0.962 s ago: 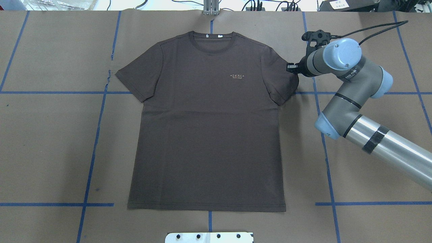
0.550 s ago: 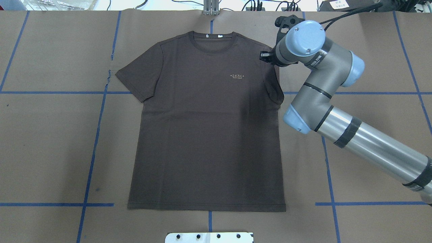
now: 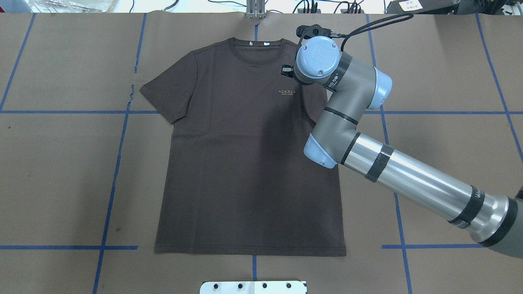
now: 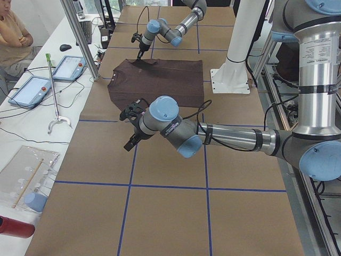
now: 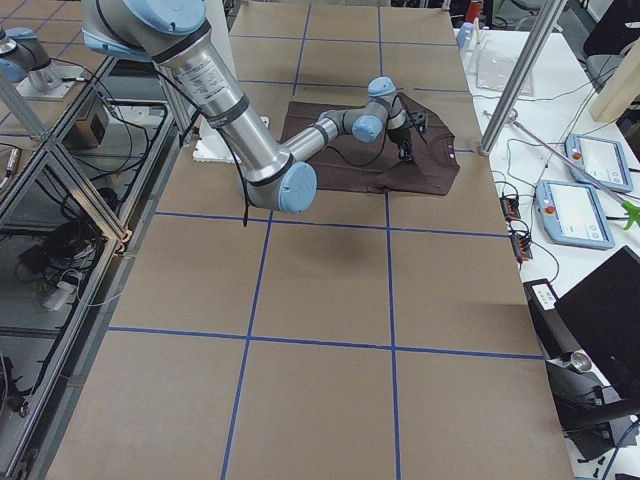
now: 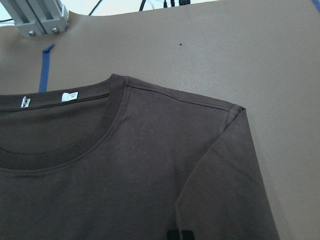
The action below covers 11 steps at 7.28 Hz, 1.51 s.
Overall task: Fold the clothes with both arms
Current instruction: 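Release the sleeve and withdraw the right gripper away from the shirt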
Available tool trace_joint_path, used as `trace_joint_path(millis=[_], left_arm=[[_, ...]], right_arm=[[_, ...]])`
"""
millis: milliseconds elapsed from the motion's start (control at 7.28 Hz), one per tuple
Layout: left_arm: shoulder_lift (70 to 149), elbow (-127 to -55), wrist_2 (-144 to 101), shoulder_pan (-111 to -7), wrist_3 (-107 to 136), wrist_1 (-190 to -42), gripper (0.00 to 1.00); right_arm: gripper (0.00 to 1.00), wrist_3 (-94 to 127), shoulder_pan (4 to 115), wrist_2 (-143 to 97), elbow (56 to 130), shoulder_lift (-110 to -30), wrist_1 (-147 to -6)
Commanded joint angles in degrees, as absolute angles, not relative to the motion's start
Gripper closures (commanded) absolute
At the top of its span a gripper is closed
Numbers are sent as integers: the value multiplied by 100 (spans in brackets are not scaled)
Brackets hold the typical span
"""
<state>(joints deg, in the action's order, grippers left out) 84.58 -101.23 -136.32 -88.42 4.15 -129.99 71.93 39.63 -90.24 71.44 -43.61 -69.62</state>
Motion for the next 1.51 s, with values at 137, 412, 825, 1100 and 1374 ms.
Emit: trace_joint_path(millis=[137, 412, 825, 1100, 1374], left_arm=[[8464, -10195, -13632, -8842, 439, -12999, 0], [8734, -10144, -13623, -8798, 474, -13009, 0], [10032, -9370, -13536, -8222, 1799, -13157, 0], [10754, -9221, -13178, -7116, 2398, -13351, 0], [11459, -8362, -12090, -6454, 3751, -13332, 0]], right_arm=[[0, 7173, 3920, -9052, 7005, -4193, -6970], [0, 6725, 4706, -10660, 7249, -4165, -7171], [0, 4121, 6050, -12061, 8961, -5392, -8383], [0, 2505, 7035, -13099, 9070, -6192, -8323], [0, 1141, 7959, -13754, 9026, -6965, -8323]])
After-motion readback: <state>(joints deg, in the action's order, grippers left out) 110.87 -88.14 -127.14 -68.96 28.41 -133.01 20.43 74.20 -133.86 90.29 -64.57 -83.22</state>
